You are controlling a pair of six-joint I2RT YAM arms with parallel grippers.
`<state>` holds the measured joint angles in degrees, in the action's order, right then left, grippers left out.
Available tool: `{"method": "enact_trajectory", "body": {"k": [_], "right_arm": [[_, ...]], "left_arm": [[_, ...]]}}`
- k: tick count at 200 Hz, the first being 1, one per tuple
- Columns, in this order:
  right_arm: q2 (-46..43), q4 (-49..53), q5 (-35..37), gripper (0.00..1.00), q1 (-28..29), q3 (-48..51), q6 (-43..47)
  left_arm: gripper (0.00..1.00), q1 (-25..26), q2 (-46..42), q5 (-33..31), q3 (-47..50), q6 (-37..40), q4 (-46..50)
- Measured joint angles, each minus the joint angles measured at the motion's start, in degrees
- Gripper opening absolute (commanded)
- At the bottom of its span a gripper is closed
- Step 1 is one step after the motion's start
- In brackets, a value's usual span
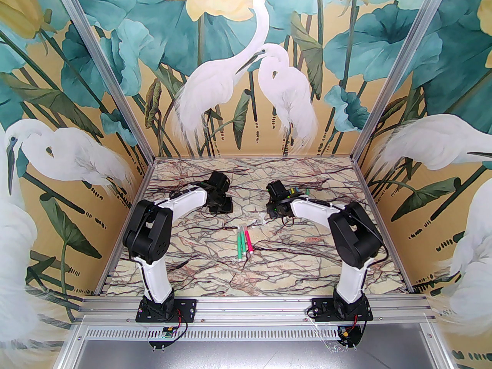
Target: Open the pen caps
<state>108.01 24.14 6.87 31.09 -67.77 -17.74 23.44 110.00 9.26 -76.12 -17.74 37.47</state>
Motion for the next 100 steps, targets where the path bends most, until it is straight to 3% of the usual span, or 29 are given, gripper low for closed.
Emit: {"method": "enact_trajectory", "body": {"k": [100], "right_arm": [[3.5,1.0,3.0,0.16,-0.1,-2.2,-0.2]], "left_arm": [[0.14,0.0,3.3,-2.1,-1.4,0.9,0.7]]}}
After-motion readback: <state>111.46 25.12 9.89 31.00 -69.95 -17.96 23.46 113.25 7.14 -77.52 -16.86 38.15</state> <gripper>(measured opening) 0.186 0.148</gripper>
